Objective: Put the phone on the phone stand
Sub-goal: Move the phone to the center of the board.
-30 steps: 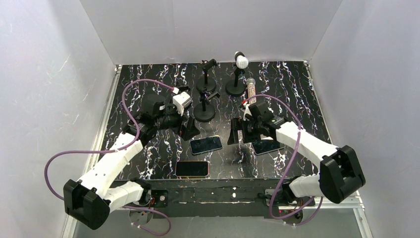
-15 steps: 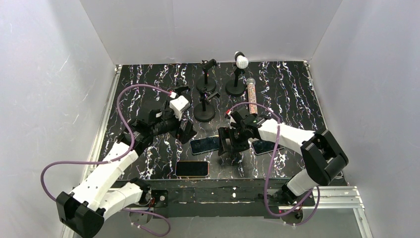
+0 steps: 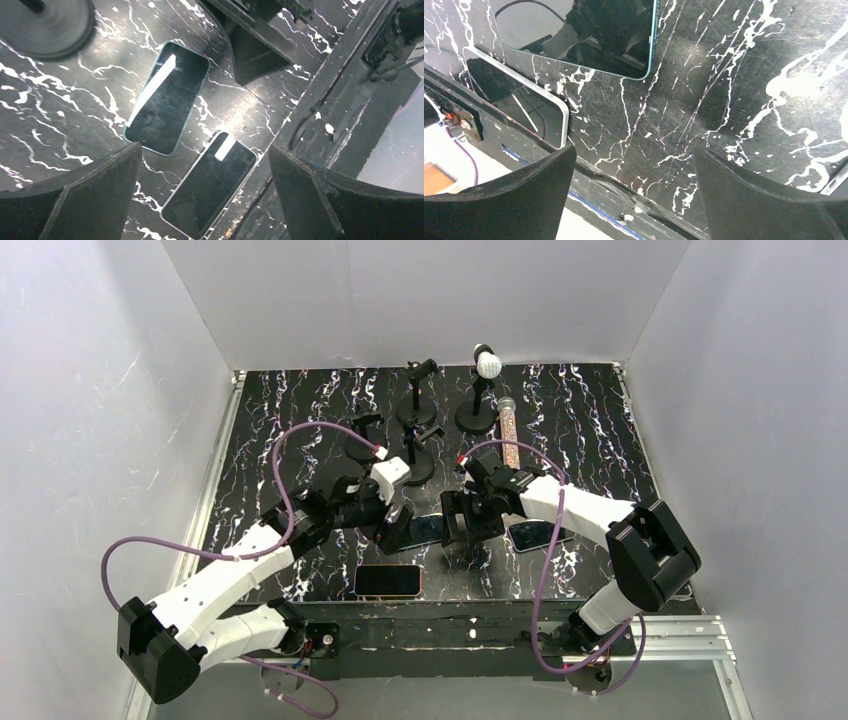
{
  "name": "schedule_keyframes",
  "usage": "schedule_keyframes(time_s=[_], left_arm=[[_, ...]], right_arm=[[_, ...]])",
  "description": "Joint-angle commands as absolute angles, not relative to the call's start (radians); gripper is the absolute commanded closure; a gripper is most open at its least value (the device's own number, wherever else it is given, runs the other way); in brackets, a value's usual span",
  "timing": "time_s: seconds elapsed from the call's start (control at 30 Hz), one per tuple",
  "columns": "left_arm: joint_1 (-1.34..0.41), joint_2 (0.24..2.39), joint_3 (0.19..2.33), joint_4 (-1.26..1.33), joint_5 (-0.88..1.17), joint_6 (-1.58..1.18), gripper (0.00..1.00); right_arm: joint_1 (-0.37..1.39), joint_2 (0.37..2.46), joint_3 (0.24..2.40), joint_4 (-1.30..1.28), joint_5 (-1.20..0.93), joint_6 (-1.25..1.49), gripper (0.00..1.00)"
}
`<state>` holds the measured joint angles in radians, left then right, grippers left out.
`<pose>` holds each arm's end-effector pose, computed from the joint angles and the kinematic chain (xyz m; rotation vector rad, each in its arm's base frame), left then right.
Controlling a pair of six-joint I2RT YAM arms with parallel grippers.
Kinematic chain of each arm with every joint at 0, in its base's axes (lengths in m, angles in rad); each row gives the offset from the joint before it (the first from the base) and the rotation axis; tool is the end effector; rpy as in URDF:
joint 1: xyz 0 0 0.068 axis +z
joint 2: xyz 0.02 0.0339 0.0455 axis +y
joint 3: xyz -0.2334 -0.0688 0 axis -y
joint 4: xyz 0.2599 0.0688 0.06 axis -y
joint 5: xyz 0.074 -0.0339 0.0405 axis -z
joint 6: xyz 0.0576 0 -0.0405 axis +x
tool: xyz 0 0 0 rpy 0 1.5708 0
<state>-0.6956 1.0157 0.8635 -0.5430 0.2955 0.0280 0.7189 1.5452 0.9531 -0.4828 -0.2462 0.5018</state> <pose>0.1905 -0.1809 0.2491 0.9714 2.1105 -0.6813 0.2353 0.2246 0.1373 -0.3896 2.7673 0.6885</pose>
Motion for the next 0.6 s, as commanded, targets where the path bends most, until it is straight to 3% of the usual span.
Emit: schedule_keyframes(time_s=[0.0,0.37,0.57], left_arm=[[-0.755,1.031,0.823,-0.519,0.246,-0.058,0.01],[-0.825,1.159,0.786,-0.514,0.251,-0.005,0.01],[-0.834,1.075,0.82,-0.51,0.139,0.029,0.01]], right_arm=[[0.697,1.499,0.972,-0.508,-0.229,0.473,0.05],[0.666,1.458,0.961,-0.54,-0.179,0.445,0.05],[0.668,1.444,0.935,-0.525,-0.216,0.395,0.05]])
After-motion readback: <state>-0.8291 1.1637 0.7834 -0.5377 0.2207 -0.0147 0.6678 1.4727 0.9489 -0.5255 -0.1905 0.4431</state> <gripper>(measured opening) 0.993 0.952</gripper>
